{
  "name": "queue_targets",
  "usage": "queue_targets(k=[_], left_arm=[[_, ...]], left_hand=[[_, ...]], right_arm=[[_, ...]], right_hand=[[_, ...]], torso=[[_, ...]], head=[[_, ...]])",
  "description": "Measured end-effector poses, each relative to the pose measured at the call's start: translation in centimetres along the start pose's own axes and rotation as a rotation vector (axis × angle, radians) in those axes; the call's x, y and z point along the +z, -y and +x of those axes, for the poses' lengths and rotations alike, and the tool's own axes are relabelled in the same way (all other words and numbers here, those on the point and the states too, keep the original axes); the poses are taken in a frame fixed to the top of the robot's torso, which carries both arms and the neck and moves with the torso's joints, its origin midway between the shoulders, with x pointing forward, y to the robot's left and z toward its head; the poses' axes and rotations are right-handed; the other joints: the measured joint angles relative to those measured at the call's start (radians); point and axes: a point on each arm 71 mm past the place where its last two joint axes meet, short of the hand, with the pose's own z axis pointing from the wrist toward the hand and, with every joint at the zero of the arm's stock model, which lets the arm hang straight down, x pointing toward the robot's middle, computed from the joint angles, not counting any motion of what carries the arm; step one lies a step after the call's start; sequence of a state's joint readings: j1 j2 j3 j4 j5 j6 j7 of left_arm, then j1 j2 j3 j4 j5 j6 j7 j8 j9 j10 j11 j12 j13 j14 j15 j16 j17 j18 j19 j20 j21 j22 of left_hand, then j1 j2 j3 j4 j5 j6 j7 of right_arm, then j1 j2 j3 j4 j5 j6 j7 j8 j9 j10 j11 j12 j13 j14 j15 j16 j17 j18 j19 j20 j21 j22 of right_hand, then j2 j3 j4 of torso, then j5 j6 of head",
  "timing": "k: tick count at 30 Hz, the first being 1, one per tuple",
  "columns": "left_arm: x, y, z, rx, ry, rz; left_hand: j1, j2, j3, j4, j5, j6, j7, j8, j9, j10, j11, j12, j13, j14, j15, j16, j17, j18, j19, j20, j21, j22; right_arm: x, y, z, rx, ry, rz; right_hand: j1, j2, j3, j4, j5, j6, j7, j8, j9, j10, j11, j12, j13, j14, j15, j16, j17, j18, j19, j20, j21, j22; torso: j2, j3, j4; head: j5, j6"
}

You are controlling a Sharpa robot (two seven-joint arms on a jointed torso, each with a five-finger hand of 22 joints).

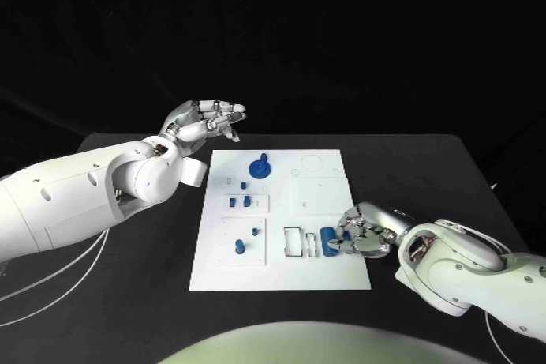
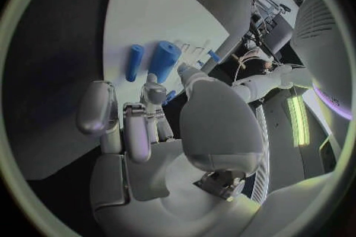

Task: Assemble the parts on the task board

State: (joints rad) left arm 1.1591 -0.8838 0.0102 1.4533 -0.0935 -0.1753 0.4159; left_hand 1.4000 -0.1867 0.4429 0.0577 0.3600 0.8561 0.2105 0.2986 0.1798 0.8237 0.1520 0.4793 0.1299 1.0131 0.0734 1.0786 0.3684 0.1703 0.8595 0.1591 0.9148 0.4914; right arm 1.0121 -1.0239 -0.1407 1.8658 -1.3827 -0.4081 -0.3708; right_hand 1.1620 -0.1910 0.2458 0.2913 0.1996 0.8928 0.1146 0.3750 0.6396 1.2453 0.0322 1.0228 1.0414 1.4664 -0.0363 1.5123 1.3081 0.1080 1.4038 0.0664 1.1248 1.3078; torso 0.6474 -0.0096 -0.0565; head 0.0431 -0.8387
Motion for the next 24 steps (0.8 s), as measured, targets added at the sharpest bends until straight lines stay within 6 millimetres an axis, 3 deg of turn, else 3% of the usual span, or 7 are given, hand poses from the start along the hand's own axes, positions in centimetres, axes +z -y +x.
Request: queue_targets(k=[14,24], left_arm=[[0.0,0.0,0.0,0.0,-0.001,-0.001],[-0.1,0.0,-0.1,0.0,0.001,-0.003]], left_hand=[[0.0,0.0,0.0,0.0,0.0,0.0,0.0,0.0,0.0,0.0,0.0,0.0,0.0,-0.004,-0.004,0.0,0.0,0.0,0.0,0.0,0.0,-0.001],[0.0,0.0,0.0,0.0,0.0,0.0,0.0,0.0,0.0,0.0,0.0,0.0,0.0,-0.004,-0.004,0.0,0.0,0.0,0.0,0.0,0.0,-0.001]], right_arm=[[1.0,-0.5,1.1,-0.04,0.002,0.003],[1.3,-1.0,1.9,-0.052,-0.007,-0.004]], right_hand=[[-0.019,0.011,-0.029,0.001,-0.006,-0.004,-0.004,0.009,0.01,0.004,-0.004,0.015,0.016,0.0,0.0,0.0,0.0,0.0,0.0,0.0,0.0,0.0],[-0.019,0.011,-0.041,0.0,-0.006,0.0,-0.007,0.019,0.016,0.016,-0.009,0.028,0.033,0.0,0.0,0.004,0.0,0.0,0.003,-0.004,0.005,0.0]], torso=[[0.0,-0.0005,0.003],[0.001,-0.0017,0.0013]], head=[[0.003,-0.003],[0.006,-0.009]])
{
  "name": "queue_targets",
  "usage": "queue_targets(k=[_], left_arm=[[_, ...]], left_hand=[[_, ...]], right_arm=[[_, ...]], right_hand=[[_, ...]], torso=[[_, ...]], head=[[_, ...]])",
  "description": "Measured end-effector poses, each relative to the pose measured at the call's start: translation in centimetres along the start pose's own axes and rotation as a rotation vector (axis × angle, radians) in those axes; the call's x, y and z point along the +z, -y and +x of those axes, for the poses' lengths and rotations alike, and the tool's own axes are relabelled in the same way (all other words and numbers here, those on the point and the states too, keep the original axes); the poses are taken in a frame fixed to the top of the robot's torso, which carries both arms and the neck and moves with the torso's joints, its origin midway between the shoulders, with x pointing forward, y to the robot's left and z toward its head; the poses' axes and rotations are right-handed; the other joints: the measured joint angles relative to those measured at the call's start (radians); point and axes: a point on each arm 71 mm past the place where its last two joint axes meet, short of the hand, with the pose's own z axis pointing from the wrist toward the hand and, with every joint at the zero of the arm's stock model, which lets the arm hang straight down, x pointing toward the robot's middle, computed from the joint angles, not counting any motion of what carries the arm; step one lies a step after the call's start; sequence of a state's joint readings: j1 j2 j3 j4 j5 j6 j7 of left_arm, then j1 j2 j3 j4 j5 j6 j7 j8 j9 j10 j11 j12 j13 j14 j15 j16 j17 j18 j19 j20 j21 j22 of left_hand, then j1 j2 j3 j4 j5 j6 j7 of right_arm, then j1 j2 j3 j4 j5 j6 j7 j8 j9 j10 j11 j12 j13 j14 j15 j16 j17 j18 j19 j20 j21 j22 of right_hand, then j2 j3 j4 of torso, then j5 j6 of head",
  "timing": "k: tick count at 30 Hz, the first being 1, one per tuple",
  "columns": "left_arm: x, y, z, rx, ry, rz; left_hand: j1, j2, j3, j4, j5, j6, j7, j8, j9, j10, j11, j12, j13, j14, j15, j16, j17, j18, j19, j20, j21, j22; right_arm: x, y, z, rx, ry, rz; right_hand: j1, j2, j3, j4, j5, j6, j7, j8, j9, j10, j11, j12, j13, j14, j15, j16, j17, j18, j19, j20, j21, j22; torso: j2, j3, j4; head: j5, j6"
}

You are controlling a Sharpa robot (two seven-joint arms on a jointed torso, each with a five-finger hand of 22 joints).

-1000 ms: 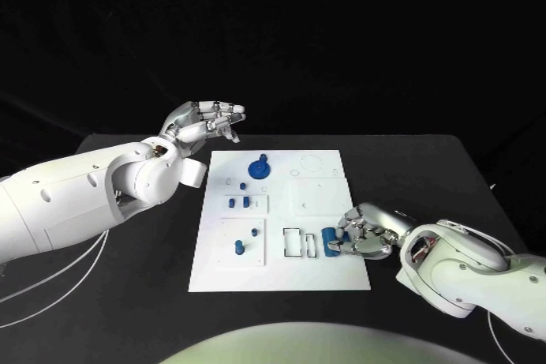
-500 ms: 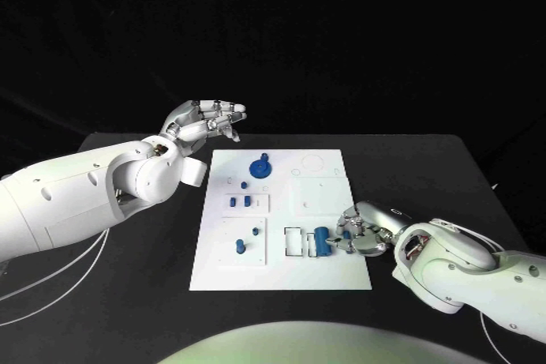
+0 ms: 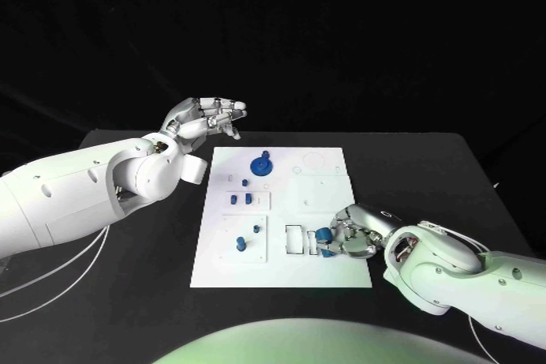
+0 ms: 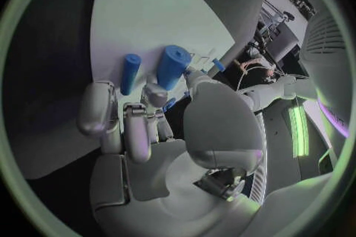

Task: Assemble the parts on the task board

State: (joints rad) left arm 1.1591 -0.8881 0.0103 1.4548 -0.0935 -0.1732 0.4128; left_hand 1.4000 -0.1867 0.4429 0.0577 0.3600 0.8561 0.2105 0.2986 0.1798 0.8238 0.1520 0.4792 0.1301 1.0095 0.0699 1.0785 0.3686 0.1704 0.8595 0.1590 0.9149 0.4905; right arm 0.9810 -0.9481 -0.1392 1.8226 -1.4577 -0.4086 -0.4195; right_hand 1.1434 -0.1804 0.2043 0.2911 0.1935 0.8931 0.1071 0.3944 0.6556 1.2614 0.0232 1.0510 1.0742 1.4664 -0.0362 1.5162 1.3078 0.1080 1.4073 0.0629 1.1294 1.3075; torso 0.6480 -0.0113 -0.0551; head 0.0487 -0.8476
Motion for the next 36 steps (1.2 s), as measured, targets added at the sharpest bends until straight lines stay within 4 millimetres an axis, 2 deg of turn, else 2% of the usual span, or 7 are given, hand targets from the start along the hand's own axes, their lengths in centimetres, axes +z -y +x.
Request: queue_targets(k=[9,13,16,25,29,34,36], left_arm=[[-0.02,0.0,0.04,-0.001,-0.002,-0.001],[-0.02,0.0,0.04,-0.001,-0.002,-0.002],[-0.03,0.0,0.05,-0.001,-0.002,-0.003],[-0.07,-0.01,0.02,-0.001,-0.003,-0.006],[-0.07,-0.01,0.01,-0.002,-0.004,-0.007],[-0.08,-0.01,0.01,-0.002,-0.005,-0.008],[-0.08,-0.02,0.01,-0.002,-0.005,-0.009]], left_hand=[[0.0,0.0,0.0,0.0,0.0,0.0,0.0,0.0,0.0,0.0,0.0,0.0,0.0,0.0,0.0,0.0,0.0,0.0,0.0,0.0,0.0,0.0],[0.0,0.0,0.0,0.0,0.0,0.0,0.0,0.0,0.0,0.0,0.0,0.0,0.0,0.0,0.0,0.0,0.0,0.0,0.0,0.0,0.0,0.0],[0.0,0.0,0.0,0.0,0.0,0.0,0.0,0.0,0.0,0.0,0.0,0.0,0.0,0.0,0.0,0.0,0.0,0.0,0.0,0.0,0.0,0.0],[0.0,0.0,-0.003,-0.003,0.0,0.0,0.0,0.004,0.0,-0.004,-0.004,0.004,-0.001,0.0,0.0,0.0,-0.001,0.0,0.0,0.0,-0.004,-0.001],[0.0,0.0,-0.003,-0.003,0.0,0.0,0.0,0.004,0.0,-0.004,-0.004,0.004,-0.001,0.0,0.0,0.0,-0.001,0.0,0.0,0.0,-0.004,-0.001],[0.0,0.0,-0.003,-0.003,0.0,0.0,0.0,0.004,0.0,-0.004,-0.004,0.004,-0.001,-0.004,0.004,0.0,-0.001,0.0,0.0,0.0,-0.004,-0.001],[0.0,0.0,-0.003,-0.003,0.0,0.0,0.0,0.004,0.0,-0.004,-0.004,0.004,-0.001,-0.004,0.004,0.0,-0.001,0.0,0.0,0.0,-0.004,-0.001]], right_arm=[[0.19,-0.19,0.11,-0.009,-0.005,0.003],[0.22,-0.28,0.1,-0.012,-0.007,0.003],[0.26,-0.36,0.01,-0.016,-0.006,0.003],[0.38,-0.45,-0.24,-0.034,0.0,0.006],[0.28,-0.44,-0.24,-0.032,0.003,0.009],[0.13,-0.38,-0.18,-0.01,0.008,0.016],[0.03,-0.46,-0.12,0.006,0.011,0.018]], right_hand=[[0.007,0.007,-0.007,-0.001,0.012,0.007,-0.007,0.009,0.01,0.012,-0.003,0.022,0.024,0.0,0.0,0.0,0.0,0.0,0.0,0.0,0.0,0.0],[0.027,0.023,-0.013,-0.002,0.058,0.007,-0.007,0.015,0.016,0.012,-0.003,0.022,0.031,0.0,-0.007,0.0,0.0,0.0,0.004,-0.004,0.0,0.0],[0.06,0.023,-0.013,-0.001,0.084,0.006,-0.006,0.015,0.018,0.012,-0.003,0.022,0.034,0.0,-0.007,0.0,0.0,0.0,0.004,-0.004,0.0,0.001],[0.125,-0.026,0.012,0.022,0.137,0.008,-0.008,0.029,0.027,0.03,-0.018,0.046,0.064,0.002,-0.016,0.004,0.0,0.0,0.008,-0.008,0.0,0.001],[0.143,-0.044,0.041,0.018,0.159,0.008,-0.008,0.031,0.024,0.038,-0.02,0.053,0.077,-0.001,-0.02,0.004,0.0,0.0,0.011,-0.011,0.003,0.001],[0.145,-0.042,0.065,0.017,0.18,0.012,-0.005,0.03,0.025,0.045,-0.02,0.067,0.089,-0.001,-0.019,0.008,0.0,-0.001,0.014,-0.014,0.006,0.0],[0.153,-0.034,0.091,0.0,0.18,0.012,-0.005,0.03,0.024,0.052,-0.02,0.068,0.092,-0.001,-0.02,0.008,0.0,-0.011,0.014,-0.014,0.006,0.0]], torso=[[-0.001,0.0005,-0.0017],[-0.001,0.0006,-0.0017],[-0.001,0.0006,-0.0017],[-0.001,0.0006,-0.0017],[-0.002,0.0007,-0.0017],[-0.001,0.0011,-0.0015],[-0.001,0.0011,-0.0012]], head=[[0.0,-0.001],[0.0,0.0],[-0.001,0.0],[-0.003,-0.003],[-0.004,-0.003],[-0.005,-0.003],[-0.005,-0.004]])
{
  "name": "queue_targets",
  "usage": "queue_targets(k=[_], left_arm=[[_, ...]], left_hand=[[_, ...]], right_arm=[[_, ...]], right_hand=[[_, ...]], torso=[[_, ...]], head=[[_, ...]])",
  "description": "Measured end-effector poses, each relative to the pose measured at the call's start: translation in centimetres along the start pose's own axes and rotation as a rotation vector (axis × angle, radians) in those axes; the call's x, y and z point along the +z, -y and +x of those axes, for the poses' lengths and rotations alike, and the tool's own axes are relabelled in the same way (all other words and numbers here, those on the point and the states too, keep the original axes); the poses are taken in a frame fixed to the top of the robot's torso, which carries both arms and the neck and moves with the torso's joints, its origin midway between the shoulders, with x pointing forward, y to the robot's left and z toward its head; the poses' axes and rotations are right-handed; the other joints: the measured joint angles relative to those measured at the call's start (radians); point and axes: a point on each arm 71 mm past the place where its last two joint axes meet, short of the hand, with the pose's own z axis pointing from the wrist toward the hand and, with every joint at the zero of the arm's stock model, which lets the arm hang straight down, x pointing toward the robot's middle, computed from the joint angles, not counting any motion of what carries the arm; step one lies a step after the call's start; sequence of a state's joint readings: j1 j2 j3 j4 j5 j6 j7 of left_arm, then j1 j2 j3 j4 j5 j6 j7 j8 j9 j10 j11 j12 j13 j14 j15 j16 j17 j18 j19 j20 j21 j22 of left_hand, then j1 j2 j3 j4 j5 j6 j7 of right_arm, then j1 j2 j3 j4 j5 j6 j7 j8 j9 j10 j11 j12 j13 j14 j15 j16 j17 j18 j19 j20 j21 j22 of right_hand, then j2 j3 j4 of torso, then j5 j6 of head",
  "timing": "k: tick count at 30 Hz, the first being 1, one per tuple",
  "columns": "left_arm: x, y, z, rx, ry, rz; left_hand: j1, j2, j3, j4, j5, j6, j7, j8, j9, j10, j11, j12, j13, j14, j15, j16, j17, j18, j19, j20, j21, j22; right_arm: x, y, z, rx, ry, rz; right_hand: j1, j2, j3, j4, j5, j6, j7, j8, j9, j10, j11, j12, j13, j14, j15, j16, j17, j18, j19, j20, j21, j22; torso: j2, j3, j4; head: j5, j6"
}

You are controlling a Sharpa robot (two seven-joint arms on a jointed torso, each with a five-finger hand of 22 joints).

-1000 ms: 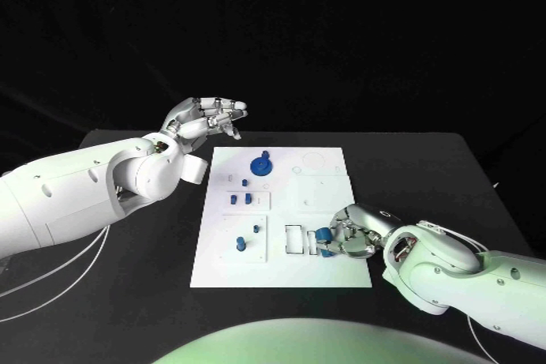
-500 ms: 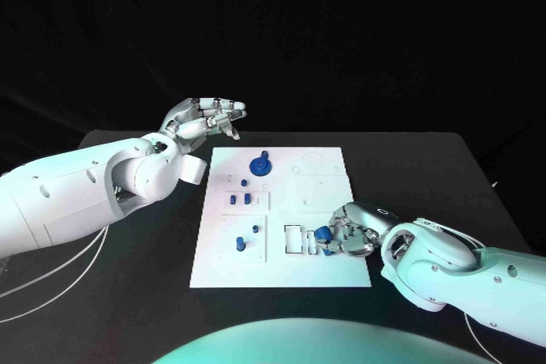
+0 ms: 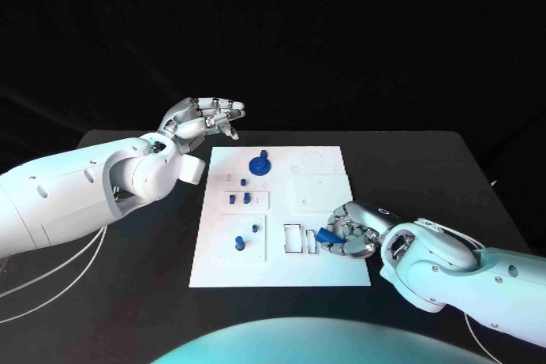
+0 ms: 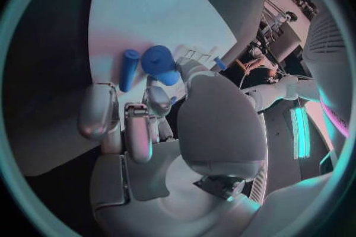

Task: Assemble the parts on the task board

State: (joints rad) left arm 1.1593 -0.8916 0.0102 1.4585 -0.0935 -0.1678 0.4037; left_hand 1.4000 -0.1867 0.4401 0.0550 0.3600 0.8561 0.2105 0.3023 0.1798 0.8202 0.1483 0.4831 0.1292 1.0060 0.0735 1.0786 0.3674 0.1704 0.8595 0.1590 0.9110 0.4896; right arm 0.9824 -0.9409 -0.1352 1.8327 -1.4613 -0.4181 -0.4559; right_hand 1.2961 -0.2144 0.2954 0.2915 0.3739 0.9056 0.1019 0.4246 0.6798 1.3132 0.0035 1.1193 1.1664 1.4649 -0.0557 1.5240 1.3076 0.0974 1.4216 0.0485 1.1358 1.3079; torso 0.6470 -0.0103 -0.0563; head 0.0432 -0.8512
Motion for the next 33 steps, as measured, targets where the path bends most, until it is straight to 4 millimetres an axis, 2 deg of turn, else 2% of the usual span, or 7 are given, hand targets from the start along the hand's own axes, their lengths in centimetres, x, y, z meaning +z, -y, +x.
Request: queue_targets(k=[3,6,17,23,25,33], left_arm=[[0.0,0.0,0.0,0.0,0.0,-0.001],[0.0,0.0,0.0,0.0,-0.001,-0.001],[0.0,0.0,0.1,-0.002,-0.003,-0.002],[0.1,0.0,0.1,-0.002,-0.005,-0.002],[0.1,0.0,0.1,-0.002,-0.005,-0.002],[0.1,-0.1,0.1,-0.003,-0.006,-0.002]], left_hand=[[0.0,0.0,0.0,0.0,0.0,0.0,0.0,0.0,0.0,0.0,0.0,0.0,0.0,0.0,0.0,0.0,0.0,0.0,0.0,0.0,0.0,0.0],[0.0,0.0,0.0,0.0,0.0,-0.001,0.0,0.0,0.0,0.0,0.0,0.0,0.0,0.0,0.0,0.0,0.0,0.0,0.0,0.0,0.0,0.0],[0.0,0.0,0.0,0.0,0.0,-0.004,-0.004,0.0,0.0,-0.003,0.004,0.0,0.0,0.0,0.0,0.0,0.0,0.0,0.0,0.0,0.0,0.0],[0.0,0.0,0.0,0.0,0.0,-0.004,-0.004,0.0,0.0,-0.003,0.004,0.0,-0.001,0.0,0.0,0.0,0.0,0.0,0.0,0.0,0.0,0.0],[0.0,0.0,0.0,0.0,0.0,-0.004,-0.004,0.0,0.0,-0.003,0.004,0.0,-0.001,0.0,0.0,0.0,0.0,0.0,0.0,0.0,0.0,0.0],[0.0,0.0,0.0,0.0,0.0,-0.004,-0.004,0.0,0.0,-0.003,0.004,0.0,-0.001,0.0,0.0,0.0,-0.001,0.0,0.0,0.0,0.0,0.0]], right_arm=[[-0.1,0.0,0.1,0.021,0.004,0.006],[-0.2,0.0,0.1,0.037,0.007,0.01],[-0.3,-0.8,-0.6,0.089,0.055,-0.002],[-0.4,-1.4,-1.0,0.108,0.093,-0.027],[-0.4,-1.5,-1.1,0.112,0.099,-0.032],[-0.2,-2.3,-1.0,0.125,0.108,-0.055]], right_hand=[[-0.002,0.002,0.015,-0.006,0.0,0.0,0.0,0.0,0.0,0.009,-0.002,0.014,0.011,0.0,0.0,0.0,0.0,0.0,0.0,0.0,0.008,0.0],[-0.011,0.011,0.021,-0.002,0.0,0.005,0.005,0.001,0.0,0.023,-0.005,0.035,0.029,0.002,-0.002,0.0,0.0,0.0,0.002,-0.002,0.008,0.0],[-0.042,0.042,0.031,-0.001,0.0,0.005,0.006,0.0,-0.001,0.034,-0.009,0.048,0.045,0.001,-0.006,0.004,0.0,0.001,0.004,-0.004,0.012,0.0],[-0.043,0.043,0.036,-0.003,0.004,0.005,0.006,0.0,-0.001,0.039,-0.007,0.054,0.054,0.0,-0.007,0.004,0.0,0.001,0.007,-0.007,0.017,0.0],[-0.043,0.043,0.037,-0.003,0.008,0.005,0.006,0.0,-0.05,0.039,-0.007,0.054,0.055,0.0,-0.007,0.004,0.0,0.001,0.007,-0.007,0.017,0.0],[-0.044,0.044,0.038,-0.002,0.009,0.005,0.006,0.0,-0.05,0.043,-0.011,0.059,0.057,0.0,-0.007,0.004,0.0,0.001,0.007,-0.007,0.017,0.0]], torso=[[0.0,0.0005,0.0006],[0.0,0.0004,0.0006],[-0.001,-0.0005,0.0],[-0.001,-0.0007,0.0012],[-0.001,-0.0007,0.0014],[0.0,-0.0012,0.0014]], head=[[0.0,0.0],[0.0,0.0],[-0.002,0.003],[-0.003,0.005],[-0.003,0.006],[-0.001,0.007]])
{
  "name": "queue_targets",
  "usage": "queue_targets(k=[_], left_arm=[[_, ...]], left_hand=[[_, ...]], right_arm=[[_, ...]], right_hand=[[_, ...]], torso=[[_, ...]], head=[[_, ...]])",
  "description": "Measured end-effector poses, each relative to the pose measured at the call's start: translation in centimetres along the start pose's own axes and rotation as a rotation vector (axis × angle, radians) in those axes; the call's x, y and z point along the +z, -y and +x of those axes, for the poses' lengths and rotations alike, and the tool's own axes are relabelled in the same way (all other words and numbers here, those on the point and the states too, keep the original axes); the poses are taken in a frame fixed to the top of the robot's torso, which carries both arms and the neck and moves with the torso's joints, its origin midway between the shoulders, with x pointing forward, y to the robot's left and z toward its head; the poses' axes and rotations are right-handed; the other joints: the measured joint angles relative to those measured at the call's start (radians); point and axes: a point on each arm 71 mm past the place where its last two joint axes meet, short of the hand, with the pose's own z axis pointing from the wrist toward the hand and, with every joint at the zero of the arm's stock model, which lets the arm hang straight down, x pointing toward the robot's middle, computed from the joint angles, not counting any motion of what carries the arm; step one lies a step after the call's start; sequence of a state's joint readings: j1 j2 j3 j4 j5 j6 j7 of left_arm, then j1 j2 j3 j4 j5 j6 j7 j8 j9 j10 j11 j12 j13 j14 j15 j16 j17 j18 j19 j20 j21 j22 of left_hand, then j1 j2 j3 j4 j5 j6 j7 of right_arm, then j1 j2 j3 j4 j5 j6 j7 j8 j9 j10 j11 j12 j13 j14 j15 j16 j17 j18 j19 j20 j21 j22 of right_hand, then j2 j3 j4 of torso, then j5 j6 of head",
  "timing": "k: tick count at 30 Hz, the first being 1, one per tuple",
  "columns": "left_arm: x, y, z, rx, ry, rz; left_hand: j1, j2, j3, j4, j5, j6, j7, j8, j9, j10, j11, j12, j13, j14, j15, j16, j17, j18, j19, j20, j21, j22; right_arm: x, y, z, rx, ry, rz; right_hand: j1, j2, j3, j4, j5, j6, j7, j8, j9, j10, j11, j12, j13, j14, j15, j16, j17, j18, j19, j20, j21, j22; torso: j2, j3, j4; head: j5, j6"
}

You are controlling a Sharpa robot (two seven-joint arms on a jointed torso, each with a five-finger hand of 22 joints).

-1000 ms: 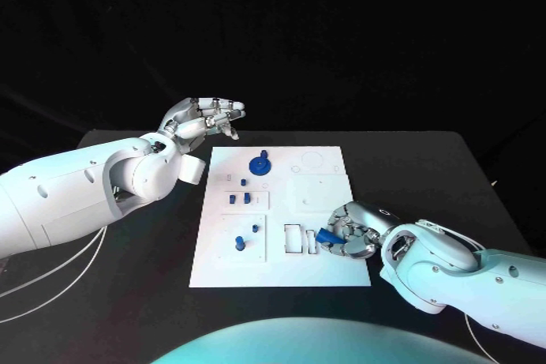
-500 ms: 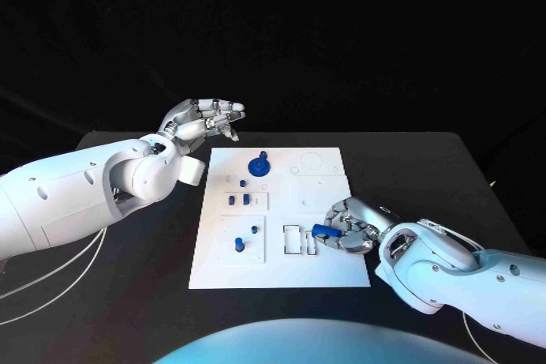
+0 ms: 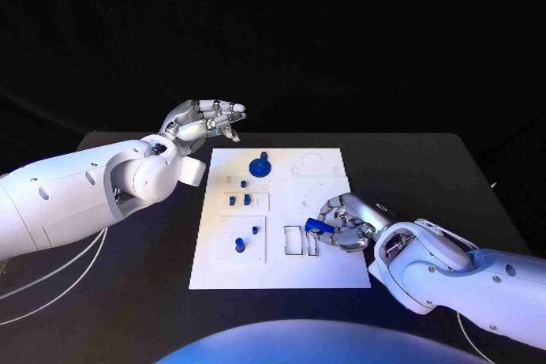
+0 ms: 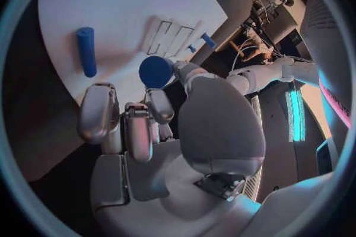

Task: Assemble the parts on the task board

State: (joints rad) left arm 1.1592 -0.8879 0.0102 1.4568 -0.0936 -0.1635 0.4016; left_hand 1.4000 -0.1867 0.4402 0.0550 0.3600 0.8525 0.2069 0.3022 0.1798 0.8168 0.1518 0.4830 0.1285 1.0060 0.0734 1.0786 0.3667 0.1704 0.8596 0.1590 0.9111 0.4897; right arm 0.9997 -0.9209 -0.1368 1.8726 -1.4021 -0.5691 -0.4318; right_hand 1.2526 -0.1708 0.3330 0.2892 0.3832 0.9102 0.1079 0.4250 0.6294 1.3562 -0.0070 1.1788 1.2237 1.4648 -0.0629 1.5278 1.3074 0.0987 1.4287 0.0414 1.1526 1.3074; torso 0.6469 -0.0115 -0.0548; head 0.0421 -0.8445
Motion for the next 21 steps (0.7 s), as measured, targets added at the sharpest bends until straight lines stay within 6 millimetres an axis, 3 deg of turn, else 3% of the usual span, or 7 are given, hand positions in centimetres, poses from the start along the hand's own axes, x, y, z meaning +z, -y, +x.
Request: queue_targets(k=[12,21], left_arm=[[0.0,0.0,0.1,-0.001,-0.003,0.0],[0.0,0.0,0.1,-0.002,-0.004,-0.001]], left_hand=[[0.0,0.0,0.0,0.0,0.0,0.0,0.0,0.0,0.0,0.0,0.0,0.0,0.0,0.0,0.0,0.0,0.0,0.0,0.0,0.0,0.0,0.0],[0.0,0.0,0.0,0.0,0.0,0.0,0.0,0.0,0.0,0.0,0.0,0.0,0.0,0.0,0.0,0.0,0.0,0.0,0.0,0.0,0.0,0.0]], right_arm=[[1.2,-1.6,1.1,0.014,-0.016,-0.037],[2.1,-1.7,1.9,0.007,-0.043,-0.035]], right_hand=[[-0.005,0.005,0.0,0.0,0.0,0.0,0.0,0.0,0.0,0.0,0.0,0.0,0.0,0.0,0.0,0.0,0.0,0.0,0.0,0.0,0.0,0.0],[-0.014,0.008,0.008,0.0,-0.018,0.0,0.0,0.0,0.0,0.0,0.0,0.0,0.0,0.0,0.0,0.0,0.0,0.0,0.0,0.0,-0.001,0.001]], torso=[[0.001,-0.0007,0.0003],[0.001,0.0003,0.0003]], head=[[0.001,0.0],[0.006,-0.001]])
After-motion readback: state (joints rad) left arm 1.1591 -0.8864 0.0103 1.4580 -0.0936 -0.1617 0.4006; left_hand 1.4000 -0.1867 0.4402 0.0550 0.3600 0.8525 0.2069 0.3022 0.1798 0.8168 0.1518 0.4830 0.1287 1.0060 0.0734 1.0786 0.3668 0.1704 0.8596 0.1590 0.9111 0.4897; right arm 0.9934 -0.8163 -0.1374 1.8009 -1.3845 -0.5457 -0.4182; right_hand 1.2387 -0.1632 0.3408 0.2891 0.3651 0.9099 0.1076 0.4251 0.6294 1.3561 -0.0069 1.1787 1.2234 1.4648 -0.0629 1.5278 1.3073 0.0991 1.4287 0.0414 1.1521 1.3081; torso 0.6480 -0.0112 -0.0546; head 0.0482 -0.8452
